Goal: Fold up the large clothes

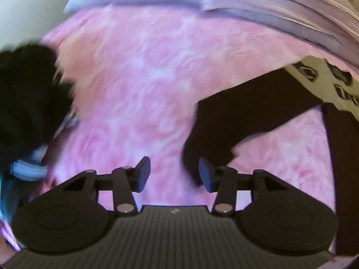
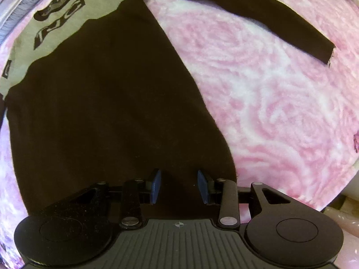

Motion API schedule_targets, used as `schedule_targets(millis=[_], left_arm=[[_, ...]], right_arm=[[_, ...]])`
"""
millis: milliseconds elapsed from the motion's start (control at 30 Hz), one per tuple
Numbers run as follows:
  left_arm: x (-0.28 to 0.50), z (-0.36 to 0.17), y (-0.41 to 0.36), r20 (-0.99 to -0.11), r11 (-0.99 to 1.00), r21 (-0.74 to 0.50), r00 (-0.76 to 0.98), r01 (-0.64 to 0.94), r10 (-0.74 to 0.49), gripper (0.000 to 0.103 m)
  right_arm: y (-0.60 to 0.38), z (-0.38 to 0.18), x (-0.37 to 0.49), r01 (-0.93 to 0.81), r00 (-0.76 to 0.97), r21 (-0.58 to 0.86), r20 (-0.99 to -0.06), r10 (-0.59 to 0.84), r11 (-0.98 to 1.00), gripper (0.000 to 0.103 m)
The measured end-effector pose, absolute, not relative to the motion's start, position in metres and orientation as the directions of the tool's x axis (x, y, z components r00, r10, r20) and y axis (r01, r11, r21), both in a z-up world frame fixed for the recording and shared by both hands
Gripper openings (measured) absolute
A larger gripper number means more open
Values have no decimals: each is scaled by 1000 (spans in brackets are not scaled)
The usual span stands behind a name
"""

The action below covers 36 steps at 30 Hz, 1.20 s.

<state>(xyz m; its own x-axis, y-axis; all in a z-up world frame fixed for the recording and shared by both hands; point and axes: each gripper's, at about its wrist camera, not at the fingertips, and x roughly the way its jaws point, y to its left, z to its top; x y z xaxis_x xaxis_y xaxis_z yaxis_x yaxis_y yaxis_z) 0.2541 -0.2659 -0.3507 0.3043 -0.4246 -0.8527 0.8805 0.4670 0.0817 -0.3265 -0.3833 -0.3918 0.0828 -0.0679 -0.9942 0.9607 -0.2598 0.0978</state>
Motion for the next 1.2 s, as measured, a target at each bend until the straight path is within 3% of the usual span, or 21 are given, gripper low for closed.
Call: schedule_targets(millis=[133,200,367,500,700,867,1067,1200], left_arm=[[223,-371,-292,-856,258,186,285,948,-431,54],[221,-383,-302,-849,240,280,357,929,-391,49],[296,-382,-296,-808,654,339,565,677,-166,41],[298,-366,-287,-778,651,383,609,655,-155,42],[228,-364,-296,-885,566,157,370,810,-284,45],[147,-365,-316,-920,505,-54,153,861,-360,48],[70,-354,-332,-915,491,-76,135,868,-381,50],[36,-355,-336,-912,523,-80,149,849,-382,51]], right_arm=[[-385,-391,-314,964,99,112,-993,-68,-241,34],[-386,-389,-309,969,98,112,-993,-72,-220,34],[-381,-383,-315,970,74,94,-993,-93,-224,34],[-372,-388,-335,950,82,111,-990,-110,-291,34],[-363,-391,-386,886,110,206,-964,-242,-416,34],[-360,-386,-454,863,50,212,-939,-341,-458,34],[-359,-388,-585,531,181,555,-813,-554,-640,34],[-391,-388,-633,608,152,534,-805,-573,-588,34]])
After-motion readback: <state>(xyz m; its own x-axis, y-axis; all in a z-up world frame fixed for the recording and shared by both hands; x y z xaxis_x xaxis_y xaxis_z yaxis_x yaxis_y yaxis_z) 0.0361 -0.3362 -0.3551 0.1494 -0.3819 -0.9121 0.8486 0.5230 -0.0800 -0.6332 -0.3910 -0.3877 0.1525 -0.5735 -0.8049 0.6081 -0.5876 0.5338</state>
